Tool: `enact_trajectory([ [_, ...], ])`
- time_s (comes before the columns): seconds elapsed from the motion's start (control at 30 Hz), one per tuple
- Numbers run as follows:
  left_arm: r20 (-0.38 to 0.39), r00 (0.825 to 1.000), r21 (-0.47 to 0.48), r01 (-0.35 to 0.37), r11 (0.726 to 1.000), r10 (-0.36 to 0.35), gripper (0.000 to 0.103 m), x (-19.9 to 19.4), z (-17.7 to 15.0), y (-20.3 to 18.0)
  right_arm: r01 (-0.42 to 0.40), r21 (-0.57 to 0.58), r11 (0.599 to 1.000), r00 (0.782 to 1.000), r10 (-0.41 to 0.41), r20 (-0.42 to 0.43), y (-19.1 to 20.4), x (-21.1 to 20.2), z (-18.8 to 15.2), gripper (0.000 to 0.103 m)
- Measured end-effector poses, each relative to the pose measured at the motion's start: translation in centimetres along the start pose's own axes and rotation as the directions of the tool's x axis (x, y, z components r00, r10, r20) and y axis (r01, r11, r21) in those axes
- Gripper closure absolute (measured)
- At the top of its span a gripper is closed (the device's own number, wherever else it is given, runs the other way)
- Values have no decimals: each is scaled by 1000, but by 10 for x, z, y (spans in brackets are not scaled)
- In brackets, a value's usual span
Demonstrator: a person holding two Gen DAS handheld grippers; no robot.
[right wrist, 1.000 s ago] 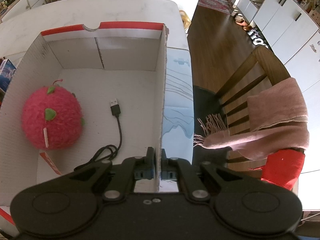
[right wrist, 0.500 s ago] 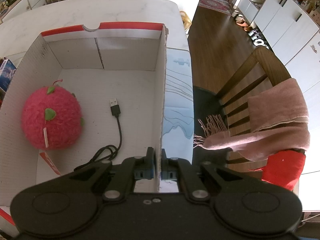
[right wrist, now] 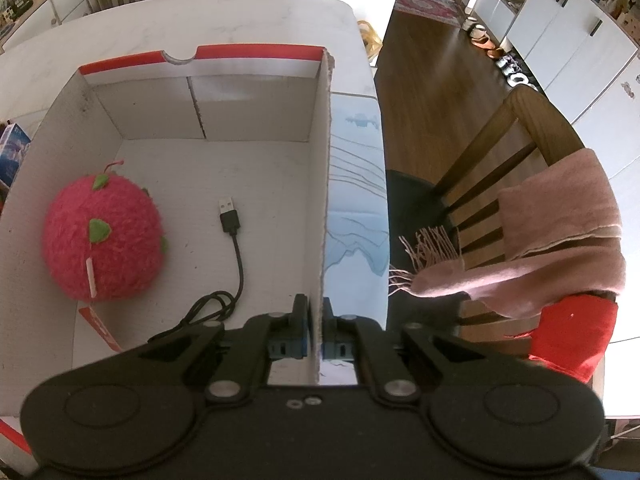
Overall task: Organize objects
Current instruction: 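Grasp the brown bead bracelet with the left gripper, then carry the bead bracelet into the box and open the left gripper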
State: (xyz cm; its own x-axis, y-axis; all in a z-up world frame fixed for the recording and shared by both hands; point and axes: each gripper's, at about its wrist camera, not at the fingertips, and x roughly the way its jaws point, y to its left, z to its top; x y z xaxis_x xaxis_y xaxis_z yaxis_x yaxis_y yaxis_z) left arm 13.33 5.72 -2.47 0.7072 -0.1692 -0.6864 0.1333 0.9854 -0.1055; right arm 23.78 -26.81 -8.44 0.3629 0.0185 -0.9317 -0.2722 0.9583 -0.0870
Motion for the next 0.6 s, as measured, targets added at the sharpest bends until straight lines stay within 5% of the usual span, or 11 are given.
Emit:
enact_trajectory([
  [0.27,14,987,121,159,980,-162,98,-4,26,-60,-5,7,1000,1000,5,2,-2,1,-1,100],
  [0.6,-87,953,270,304,914,-291,98,34,35,-139,-5,6,1000,1000,5,9,-2,0,-1,100],
])
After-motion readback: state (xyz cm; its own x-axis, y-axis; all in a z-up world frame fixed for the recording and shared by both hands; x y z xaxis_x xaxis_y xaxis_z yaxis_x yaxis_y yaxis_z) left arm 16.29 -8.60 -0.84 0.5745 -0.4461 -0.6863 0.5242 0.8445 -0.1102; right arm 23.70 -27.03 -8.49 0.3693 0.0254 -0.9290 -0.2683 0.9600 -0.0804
